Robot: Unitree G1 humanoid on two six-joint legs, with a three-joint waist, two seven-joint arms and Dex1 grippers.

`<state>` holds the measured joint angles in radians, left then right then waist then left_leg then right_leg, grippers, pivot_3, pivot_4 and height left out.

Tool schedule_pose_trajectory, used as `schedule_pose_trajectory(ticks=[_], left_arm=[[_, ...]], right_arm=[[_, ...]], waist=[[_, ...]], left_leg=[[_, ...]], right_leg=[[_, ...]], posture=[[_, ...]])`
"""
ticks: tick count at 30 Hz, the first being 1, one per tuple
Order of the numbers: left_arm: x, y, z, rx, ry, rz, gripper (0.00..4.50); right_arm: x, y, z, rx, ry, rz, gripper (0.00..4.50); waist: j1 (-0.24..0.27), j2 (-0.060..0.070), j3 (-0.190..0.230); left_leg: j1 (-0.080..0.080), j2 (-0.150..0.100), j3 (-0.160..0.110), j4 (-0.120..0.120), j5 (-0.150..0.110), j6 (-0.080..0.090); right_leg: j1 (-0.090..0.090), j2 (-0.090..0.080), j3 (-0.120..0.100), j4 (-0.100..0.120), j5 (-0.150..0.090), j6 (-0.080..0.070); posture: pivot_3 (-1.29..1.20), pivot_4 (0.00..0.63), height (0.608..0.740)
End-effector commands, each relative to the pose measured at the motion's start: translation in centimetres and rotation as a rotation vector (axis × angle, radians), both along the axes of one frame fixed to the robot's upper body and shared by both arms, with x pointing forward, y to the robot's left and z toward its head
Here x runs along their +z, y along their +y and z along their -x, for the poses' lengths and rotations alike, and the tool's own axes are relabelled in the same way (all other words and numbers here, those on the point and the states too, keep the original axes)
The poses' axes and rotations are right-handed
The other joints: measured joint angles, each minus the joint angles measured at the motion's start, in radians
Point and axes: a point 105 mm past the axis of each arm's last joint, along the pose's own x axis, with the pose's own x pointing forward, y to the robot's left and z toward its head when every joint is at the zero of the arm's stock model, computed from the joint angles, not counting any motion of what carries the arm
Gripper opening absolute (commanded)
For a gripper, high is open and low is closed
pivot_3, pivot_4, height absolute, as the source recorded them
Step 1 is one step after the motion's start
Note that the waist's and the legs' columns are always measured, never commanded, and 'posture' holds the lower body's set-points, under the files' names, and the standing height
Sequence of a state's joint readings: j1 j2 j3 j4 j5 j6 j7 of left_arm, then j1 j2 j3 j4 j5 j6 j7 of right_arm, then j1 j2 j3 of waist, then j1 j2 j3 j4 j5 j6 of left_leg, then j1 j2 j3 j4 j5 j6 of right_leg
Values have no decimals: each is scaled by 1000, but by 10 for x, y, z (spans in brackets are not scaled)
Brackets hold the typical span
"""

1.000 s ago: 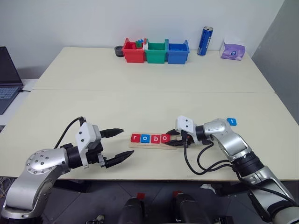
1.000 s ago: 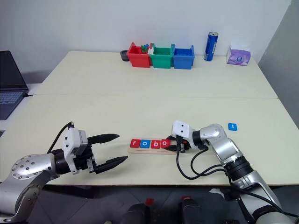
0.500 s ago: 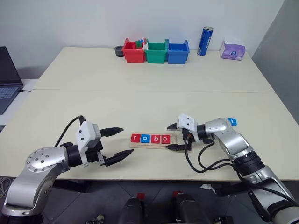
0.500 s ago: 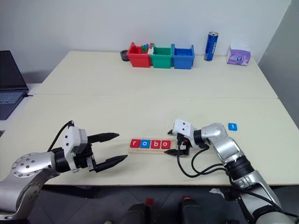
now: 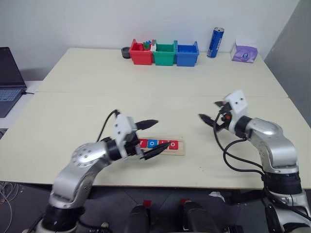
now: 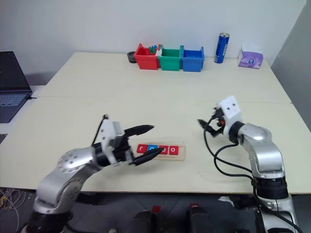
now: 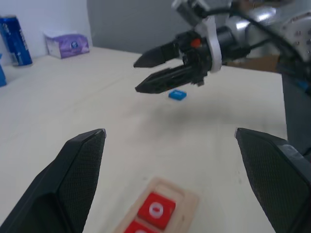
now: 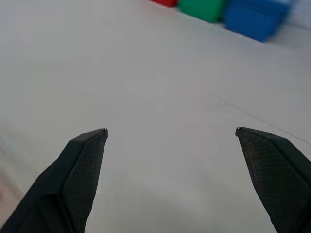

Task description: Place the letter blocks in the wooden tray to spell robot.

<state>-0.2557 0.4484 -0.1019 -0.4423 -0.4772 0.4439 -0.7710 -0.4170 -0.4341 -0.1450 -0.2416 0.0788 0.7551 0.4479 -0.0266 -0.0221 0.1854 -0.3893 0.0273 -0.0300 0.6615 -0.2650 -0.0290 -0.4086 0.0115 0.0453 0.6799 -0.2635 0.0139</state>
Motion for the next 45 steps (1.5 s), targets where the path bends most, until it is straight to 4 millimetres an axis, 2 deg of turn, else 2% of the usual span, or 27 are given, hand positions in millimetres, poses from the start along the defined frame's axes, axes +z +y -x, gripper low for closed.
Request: schedule_pose_trajectory(ticks=[1, 5, 9, 14, 18, 24, 29, 32, 39, 42, 45], left_arm=[[3, -11, -7, 7, -32, 20, 4500], [0, -22, -11, -1, -38, 31, 4500], [3, -31, -12, -17, -43, 48, 4500], [3, -29, -16, -15, -50, 42, 4500], [3, -29, -17, -6, -52, 38, 4500], [2, -28, -12, -18, -63, 14, 4500], [6, -29, -9, -27, -83, 19, 4500], [7, -29, -9, -22, -86, 22, 4500], [9, -29, -10, -16, -88, 26, 4500], [8, -27, -9, -15, -84, 25, 4500], [3, -16, 2, -39, -68, -8, 4500]], right_arm=[[9, -32, 6, -236, -69, 43, 4481], [-6, -48, 13, -359, -38, 47, 4481], [-22, -53, 14, -444, 10, -50, 4481], [-32, -52, 11, -495, 46, -117, 4481], [-43, -61, 10, -565, 90, -171, 4481], [-54, -62, 6, -577, 135, -198, 4481], [-64, -54, 3, -546, 168, -216, 4481], [-66, -52, 1, -536, 172, -227, 3908], [-67, -54, 0, -544, 170, -229, 1488], [-69, -50, 2, -522, 186, -213, 1465], [-71, -30, 15, -424, 254, -194, 1465]], waist=[[-3, 0, 0], [-9, 0, 0], [-7, 0, 0], [-6, 0, 0], [-6, 0, 0], [-6, 1, 0], [-7, 1, 0], [-7, 1, 0], [-6, 1, 0], [-6, 1, 0], [-6, 1, 0]], left_leg=[[0, 0, 0, 0, 0, 0], [0, 2, 1, -1, 0, 0], [0, 2, 1, -1, 0, 0], [0, 1, 2, -1, 0, 0], [-1, 1, 2, -1, 0, 0], [-1, 1, 2, -1, 0, 0], [-1, 1, 3, -1, 0, 0], [-1, 1, 3, -1, 0, 0], [-1, 1, 3, -1, 0, 0], [-1, 1, 3, -1, 0, 0], [-1, 2, 2, -2, 0, 0]], right_leg=[[0, 0, 0, 0, 0, 0], [-2, 2, 1, 0, 0, 0], [-2, 3, 1, 1, 0, 0], [-2, 2, 1, 0, 0, 0], [-2, 2, 1, 0, 0, 0], [-2, 2, 1, 0, 0, 0], [-2, 2, 1, 0, 0, 0], [-2, 2, 1, 0, 0, 0], [-2, 2, 1, 0, 0, 0], [-2, 2, 1, 0, 0, 0], [-3, 2, 1, 0, 0, 0]], posture=[[0, 150, 740], [0, 150, 740], [0, 150, 740], [0, 150, 740], [0, 150, 740], [0, 150, 740], [0, 150, 740], [0, 150, 740], [0, 150, 740], [0, 150, 740], [0, 150, 740]])
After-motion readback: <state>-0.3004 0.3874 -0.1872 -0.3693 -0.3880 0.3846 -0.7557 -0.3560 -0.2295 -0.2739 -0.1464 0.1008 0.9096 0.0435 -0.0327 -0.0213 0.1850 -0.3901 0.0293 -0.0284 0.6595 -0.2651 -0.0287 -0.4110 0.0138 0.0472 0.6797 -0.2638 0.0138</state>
